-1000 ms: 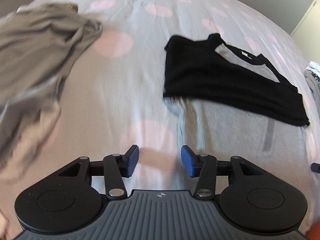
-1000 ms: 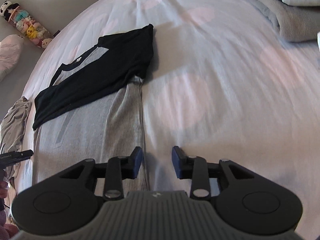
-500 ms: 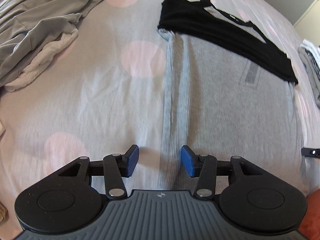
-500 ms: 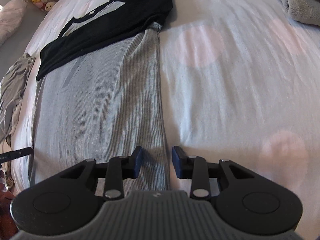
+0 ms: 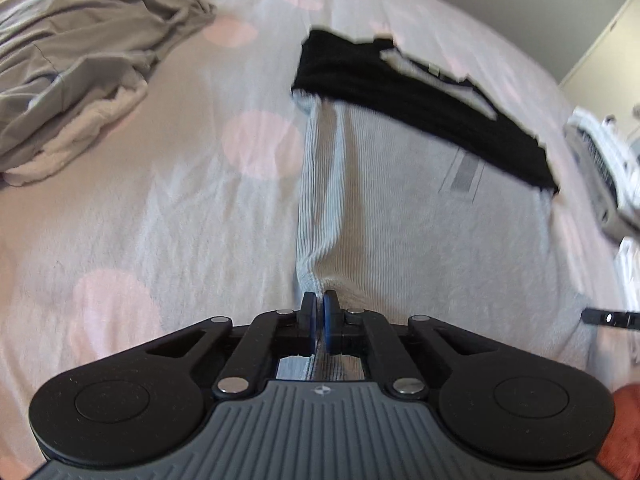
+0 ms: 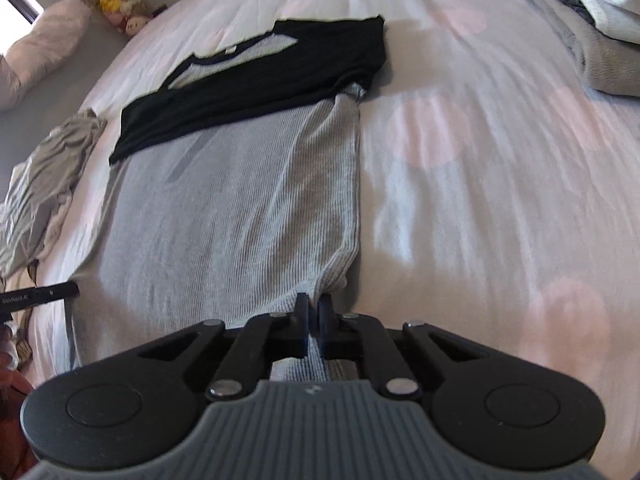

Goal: Fold clothes

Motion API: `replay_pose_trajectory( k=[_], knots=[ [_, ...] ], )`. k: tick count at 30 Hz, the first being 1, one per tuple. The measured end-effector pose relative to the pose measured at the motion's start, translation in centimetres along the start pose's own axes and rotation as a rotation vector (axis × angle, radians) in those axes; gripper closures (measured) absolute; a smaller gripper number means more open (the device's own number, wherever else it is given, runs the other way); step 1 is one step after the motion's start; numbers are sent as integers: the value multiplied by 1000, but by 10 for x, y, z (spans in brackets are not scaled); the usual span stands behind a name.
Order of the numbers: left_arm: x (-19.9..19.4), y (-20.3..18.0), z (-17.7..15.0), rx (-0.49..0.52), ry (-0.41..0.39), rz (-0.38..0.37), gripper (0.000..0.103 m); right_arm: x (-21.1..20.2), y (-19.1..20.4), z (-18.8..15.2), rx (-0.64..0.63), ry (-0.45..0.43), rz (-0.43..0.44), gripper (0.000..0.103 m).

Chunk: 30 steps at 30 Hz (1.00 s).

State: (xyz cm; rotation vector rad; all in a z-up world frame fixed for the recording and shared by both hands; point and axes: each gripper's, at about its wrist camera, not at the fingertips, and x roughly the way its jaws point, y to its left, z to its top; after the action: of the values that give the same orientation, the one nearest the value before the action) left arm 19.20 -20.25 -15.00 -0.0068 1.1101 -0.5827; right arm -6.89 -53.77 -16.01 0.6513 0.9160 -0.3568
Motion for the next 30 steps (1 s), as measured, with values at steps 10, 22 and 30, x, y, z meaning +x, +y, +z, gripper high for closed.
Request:
replay_pose_trajectory(
  k=[10, 22, 30],
  knots=[
    [-17, -1, 12, 23, -218, 32, 101, -14, -14, 7, 144, -157, 1, 98],
    [-13, 14, 8, -30, -174, 114, 85, -13, -29, 6, 238, -162, -30, 87],
    [-28, -8, 12, 82, -179, 32, 84, -29, -10, 9, 114, -157, 14, 80]
  ],
)
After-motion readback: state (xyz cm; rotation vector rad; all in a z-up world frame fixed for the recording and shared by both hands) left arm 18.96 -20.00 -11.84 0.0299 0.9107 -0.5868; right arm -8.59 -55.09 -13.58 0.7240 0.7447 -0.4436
